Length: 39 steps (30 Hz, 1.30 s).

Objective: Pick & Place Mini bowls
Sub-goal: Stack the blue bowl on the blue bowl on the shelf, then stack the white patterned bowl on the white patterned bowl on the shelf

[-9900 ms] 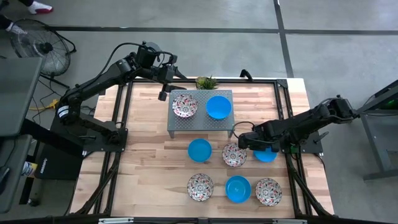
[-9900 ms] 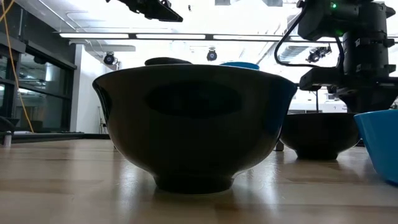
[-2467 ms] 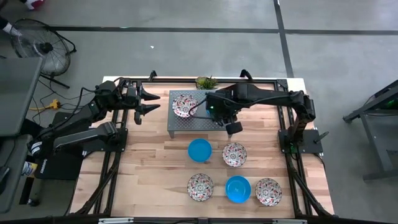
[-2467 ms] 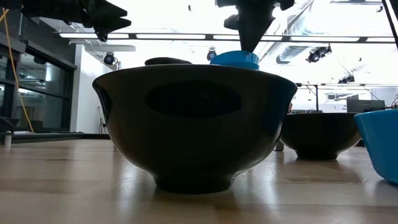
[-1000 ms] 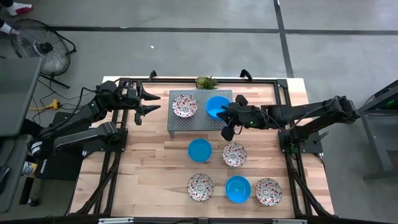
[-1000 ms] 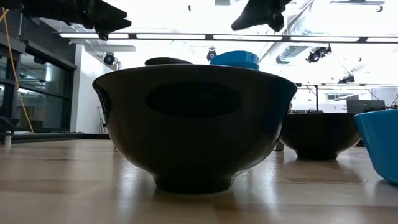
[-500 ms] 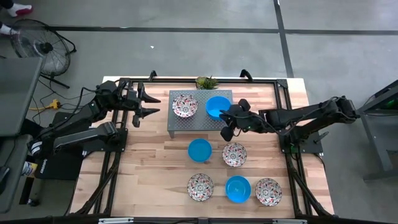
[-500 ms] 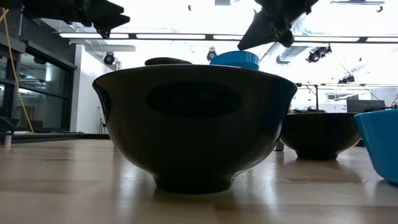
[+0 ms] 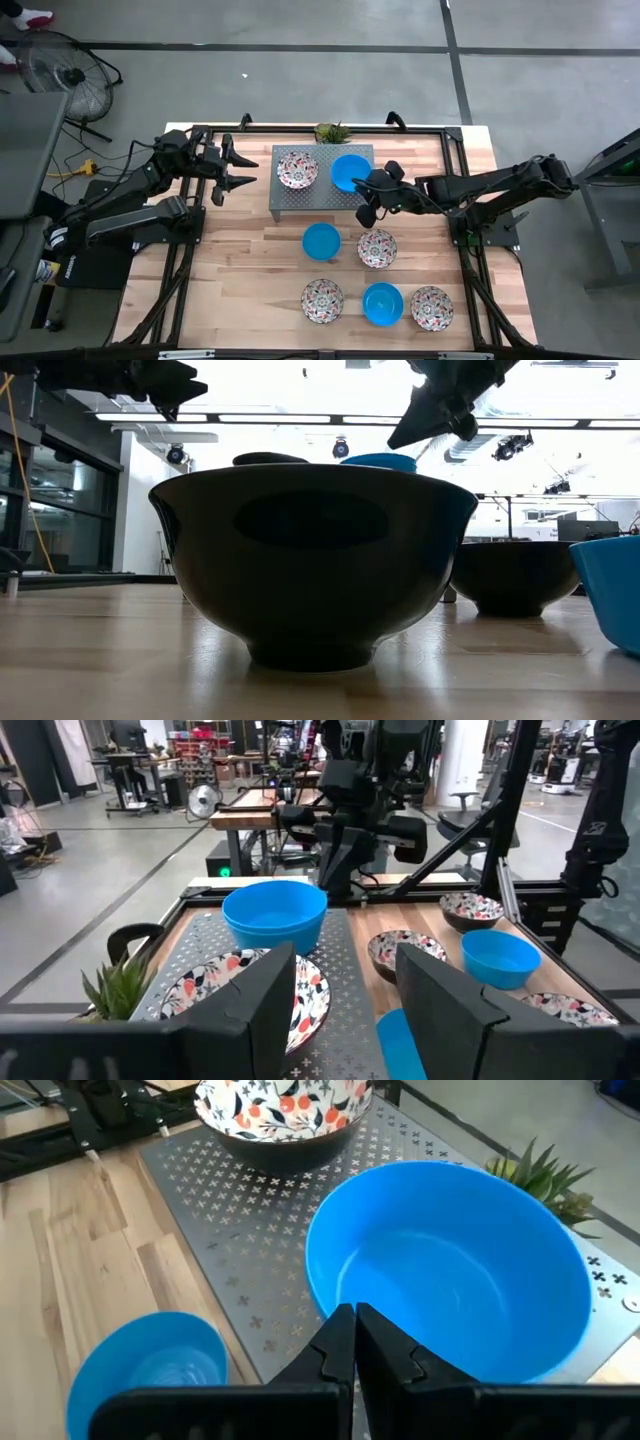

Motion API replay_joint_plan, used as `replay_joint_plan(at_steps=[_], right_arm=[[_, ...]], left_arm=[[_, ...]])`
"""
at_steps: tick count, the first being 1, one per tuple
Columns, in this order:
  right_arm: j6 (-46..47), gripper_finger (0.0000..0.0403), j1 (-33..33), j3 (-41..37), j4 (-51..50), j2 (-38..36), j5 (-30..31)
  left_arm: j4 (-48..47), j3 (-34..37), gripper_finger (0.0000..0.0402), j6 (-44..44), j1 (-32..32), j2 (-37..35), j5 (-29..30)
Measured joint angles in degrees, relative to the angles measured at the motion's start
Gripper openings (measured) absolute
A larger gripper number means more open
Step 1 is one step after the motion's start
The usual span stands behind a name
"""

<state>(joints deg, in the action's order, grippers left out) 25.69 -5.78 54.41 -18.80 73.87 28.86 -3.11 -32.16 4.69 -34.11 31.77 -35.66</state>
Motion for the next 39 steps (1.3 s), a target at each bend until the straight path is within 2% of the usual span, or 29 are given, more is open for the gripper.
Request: replay_joint_plan(at_steps=[5,10,18,24,29,34,39], right_arm=[[-0.5,0.0,0.2,0.7,1.1,-0.4,0.6],[-3.1,0.0,0.2,5.0,-0.1,-0.4,0.6],[-0.3,0.0,0.2,15.3,-15.2,-0.4,-2.6],[9.1,0.0,0.2,22.5,-29.1,-0.5,-8.7],[19.7,0.0,0.2,24.2,-41.3,-0.5,-17.6],[30.9,0.0,-2.7,21.1,-48.3,-0.5,-25.4],[39.5,0.0,-8.3,15.0,-47.6,-0.5,-27.5]], left_arm=[[0.0,0.0,0.017,-0.1,0.0,0.0,0.0],[0.0,0.0,0.017,-0.4,0.0,0.0,-1.1],[0.0,0.0,0.017,-1.9,0.0,0.0,-2.5],[-0.4,0.0,0.017,-4.7,0.0,0.0,-2.4],[-3.1,0.0,0.017,-5.0,0.0,0.0,-2.4],[-4.4,0.0,0.017,-5.1,0.0,0.0,-2.5],[-4.3,0.0,0.017,-5.2,0.0,0.0,-2.5]])
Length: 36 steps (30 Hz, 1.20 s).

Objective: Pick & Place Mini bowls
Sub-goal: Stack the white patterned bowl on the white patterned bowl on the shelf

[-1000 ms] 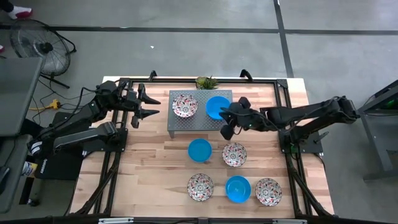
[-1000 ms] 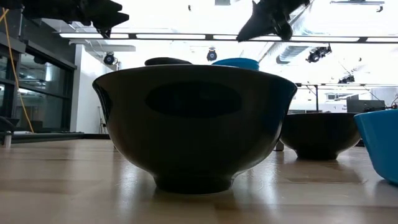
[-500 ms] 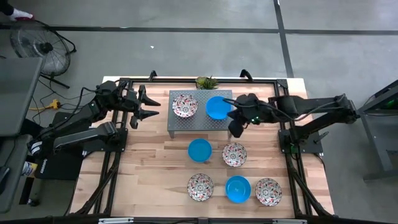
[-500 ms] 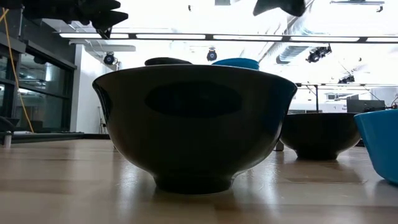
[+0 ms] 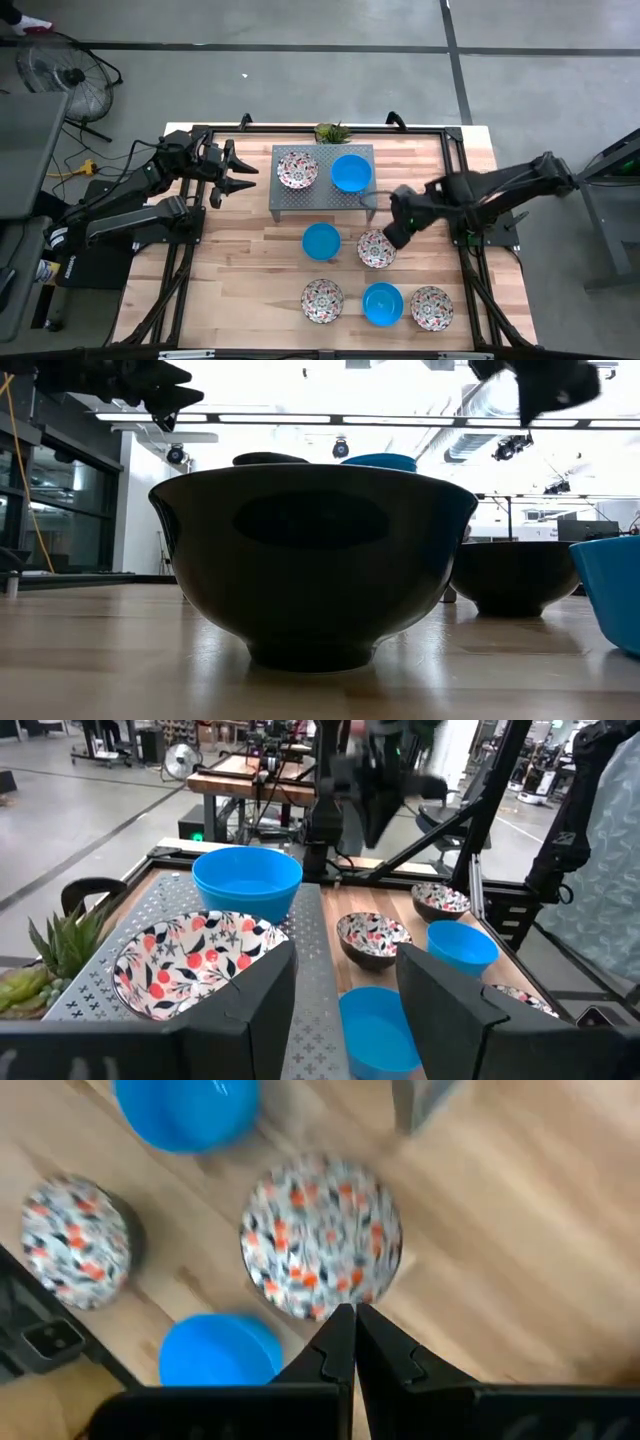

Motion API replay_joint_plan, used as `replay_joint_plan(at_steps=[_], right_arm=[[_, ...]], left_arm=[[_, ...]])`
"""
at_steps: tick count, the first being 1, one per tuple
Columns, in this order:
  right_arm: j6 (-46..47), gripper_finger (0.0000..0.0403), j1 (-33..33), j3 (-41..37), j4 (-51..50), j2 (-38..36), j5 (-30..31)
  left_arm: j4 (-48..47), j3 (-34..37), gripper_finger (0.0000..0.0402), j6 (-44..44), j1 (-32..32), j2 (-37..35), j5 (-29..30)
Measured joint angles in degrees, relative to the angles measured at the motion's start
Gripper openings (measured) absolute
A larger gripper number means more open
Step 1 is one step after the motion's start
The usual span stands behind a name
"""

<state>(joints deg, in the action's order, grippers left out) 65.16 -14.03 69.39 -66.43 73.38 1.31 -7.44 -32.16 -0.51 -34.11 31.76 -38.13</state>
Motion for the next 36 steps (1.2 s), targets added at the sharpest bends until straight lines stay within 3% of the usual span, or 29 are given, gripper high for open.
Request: replay_joint_plan(at_steps=[9,18,22,36], right_arm=[[14.5,0.0013,-7.9,-11.4,7.0,0.0,-2.1],[25.2,0.012,-8.2,-22.9,23.5,0.0,-4.1],[30.3,0.0147,-7.6,-27.3,29.7,0.0,-4.5],[33.6,0.0153,-5.3,-28.4,28.6,0.2,-1.4]], left_arm=[[0.0,0.0,0.017,0.2,0.0,0.0,-0.4],[0.0,0.0,0.017,2.4,0.0,0.0,-0.7],[0.0,0.0,0.017,4.5,0.0,0.0,-3.2],[-0.2,0.0,0.017,4.8,0.0,0.0,-6.5]])
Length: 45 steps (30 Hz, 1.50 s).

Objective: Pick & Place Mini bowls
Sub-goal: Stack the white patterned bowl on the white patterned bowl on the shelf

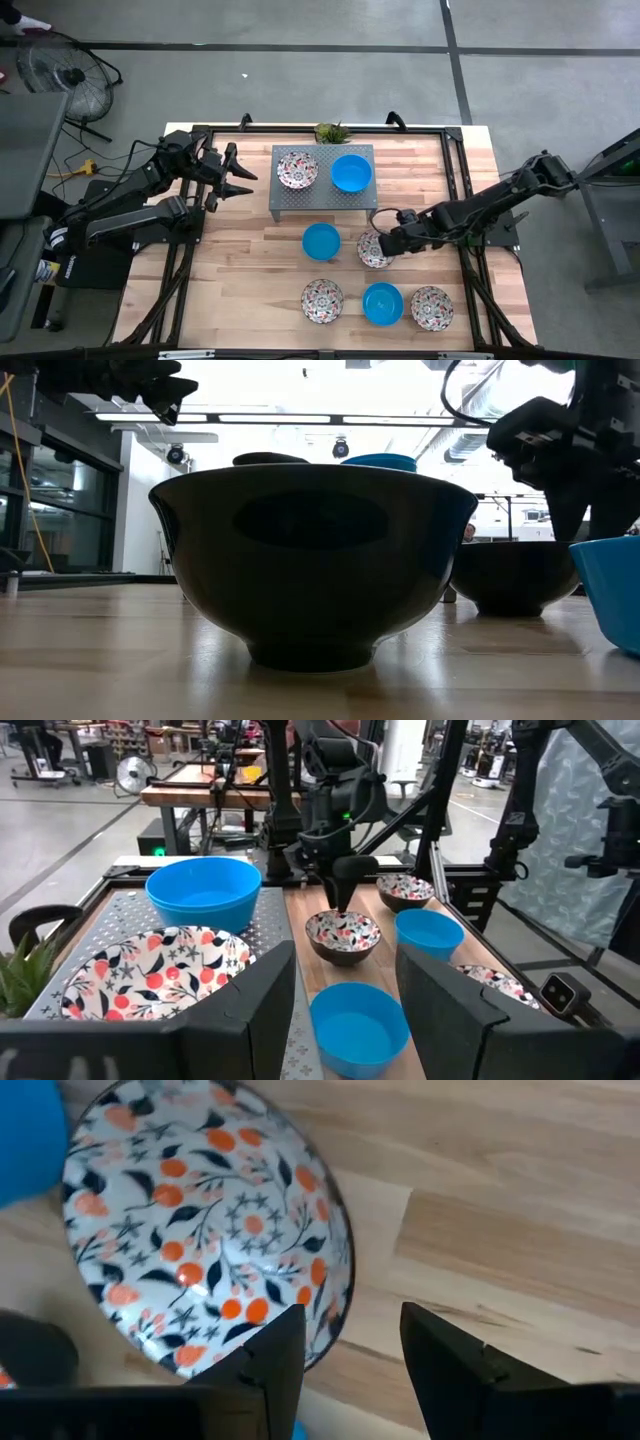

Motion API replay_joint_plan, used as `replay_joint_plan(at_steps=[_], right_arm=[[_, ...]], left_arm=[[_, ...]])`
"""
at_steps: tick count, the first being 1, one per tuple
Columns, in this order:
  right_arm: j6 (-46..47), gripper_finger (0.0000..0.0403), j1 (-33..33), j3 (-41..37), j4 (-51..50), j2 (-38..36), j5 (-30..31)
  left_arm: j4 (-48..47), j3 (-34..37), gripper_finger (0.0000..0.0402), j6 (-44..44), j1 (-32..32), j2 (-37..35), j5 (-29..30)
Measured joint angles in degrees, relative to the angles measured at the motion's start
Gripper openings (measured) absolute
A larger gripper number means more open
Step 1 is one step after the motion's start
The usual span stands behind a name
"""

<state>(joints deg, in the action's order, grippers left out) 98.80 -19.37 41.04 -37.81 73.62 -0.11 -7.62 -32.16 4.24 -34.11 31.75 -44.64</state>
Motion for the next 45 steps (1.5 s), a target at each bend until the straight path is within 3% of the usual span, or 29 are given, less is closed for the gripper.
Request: replay_joint_plan(at_steps=[19,37,45], right_arm=[[-1.1,0.0151,1.1,0.0,3.5,7.4,0.2],[-2.2,0.0011,1.1,0.1,3.4,7.3,1.7],[-4.8,0.0006,1.1,0.0,3.5,6.1,0.6]], left_arm=[[0.0,0.0,0.017,0.4,0.0,0.0,0.0],[0.0,0.0,0.017,0.4,0.0,0.0,0.2],[-0.1,0.0,0.017,-0.2,0.0,0.0,0.2]])
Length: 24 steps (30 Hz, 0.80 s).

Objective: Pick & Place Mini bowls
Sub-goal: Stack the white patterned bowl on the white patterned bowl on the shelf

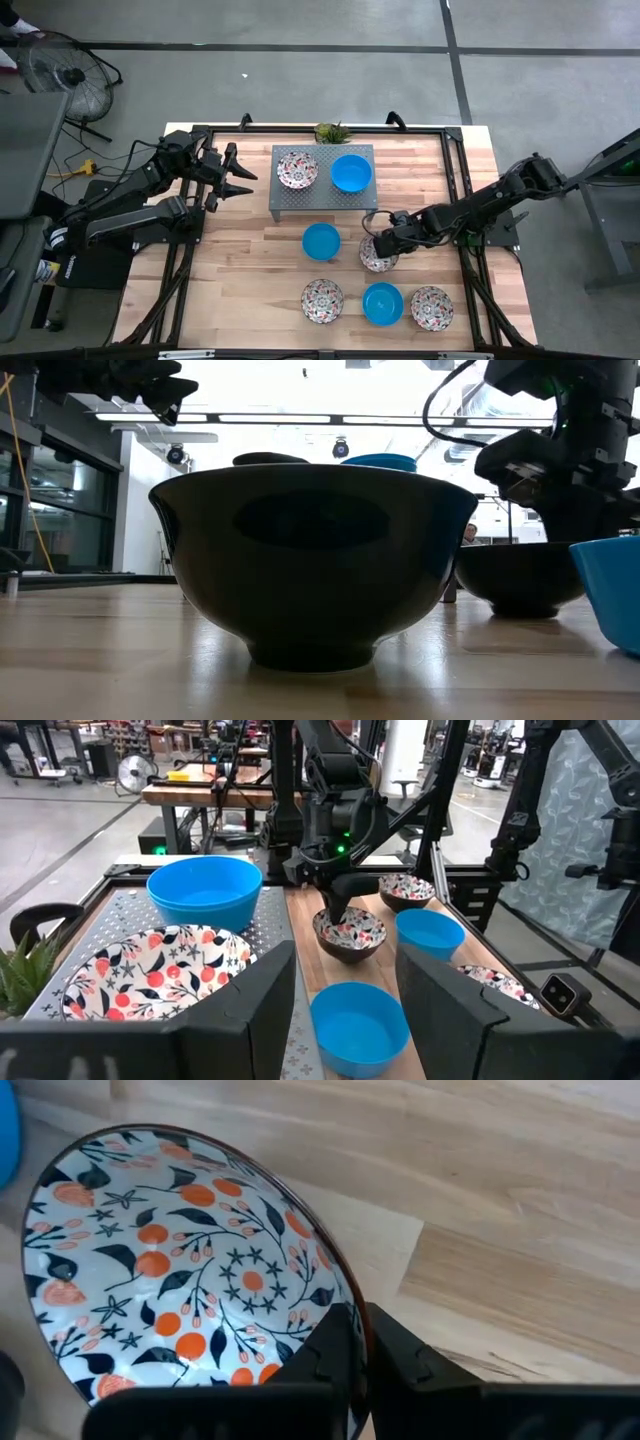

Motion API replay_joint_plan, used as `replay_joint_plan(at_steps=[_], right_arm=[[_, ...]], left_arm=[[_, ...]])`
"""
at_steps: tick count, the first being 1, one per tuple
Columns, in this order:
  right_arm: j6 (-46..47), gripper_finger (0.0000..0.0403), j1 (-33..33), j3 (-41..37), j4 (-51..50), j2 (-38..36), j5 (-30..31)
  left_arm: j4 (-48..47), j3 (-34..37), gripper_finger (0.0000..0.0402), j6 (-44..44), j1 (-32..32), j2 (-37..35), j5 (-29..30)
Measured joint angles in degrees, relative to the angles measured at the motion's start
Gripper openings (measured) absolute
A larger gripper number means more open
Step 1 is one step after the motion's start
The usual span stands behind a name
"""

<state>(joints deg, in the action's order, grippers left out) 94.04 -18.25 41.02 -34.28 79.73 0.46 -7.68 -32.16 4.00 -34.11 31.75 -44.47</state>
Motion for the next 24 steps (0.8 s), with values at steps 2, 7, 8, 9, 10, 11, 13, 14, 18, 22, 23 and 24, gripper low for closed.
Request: replay_joint_plan(at_steps=[2,7,8,9,10,11,13,14,18,22,23,24], right_arm=[[-0.1,0.0006,0.0,0.0,0.0,-1.2,0.3],[-2.5,0.0004,0.0,2.1,-1.4,-4.1,1.7],[-3.1,0.0004,0.0,2.8,-2.0,-4.6,2.6],[-4.0,0.0003,-0.1,3.6,-2.5,-5.2,3.4],[-4.9,0.0003,-0.1,4.6,-3.1,-5.7,4.1],[-5.9,0.0003,-0.1,5.8,-3.9,-6.1,4.8],[-8.3,0.0003,-0.1,8.4,-6.1,-6.4,6.0],[-9.7,0.0003,-0.1,10.1,-7.6,-6.4,6.4],[-15.7,0.0002,-0.1,16.8,-11.0,-6.4,9.4],[-21.2,0.0002,0.1,22.9,-13.0,-6.4,16.7],[-22.4,0.0002,0.3,24.1,-12.9,-6.4,18.9],[-23.6,0.0002,0.5,25.1,-12.6,-6.4,21.3]], left_arm=[[-0.1,0.0,0.017,-0.3,0.0,0.0,0.0],[-0.2,0.0,0.017,-0.1,0.0,0.0,0.0],[-0.2,0.0,0.017,0.0,0.0,0.0,0.0],[-0.2,0.0,0.017,0.1,0.0,0.0,0.0],[-0.2,0.0,0.017,0.1,0.0,0.0,0.0],[-0.2,0.0,0.017,0.1,0.0,0.0,0.0],[-0.2,0.0,0.017,0.1,0.0,0.0,0.0],[-0.2,0.0,0.017,0.1,0.0,0.0,0.0],[-0.2,0.0,0.017,0.1,0.0,0.0,0.0],[-0.2,0.0,0.017,0.0,0.0,0.0,0.0],[-0.2,0.0,0.017,0.0,0.0,0.0,0.0],[-0.1,0.0,0.017,0.0,0.0,0.0,0.1]])
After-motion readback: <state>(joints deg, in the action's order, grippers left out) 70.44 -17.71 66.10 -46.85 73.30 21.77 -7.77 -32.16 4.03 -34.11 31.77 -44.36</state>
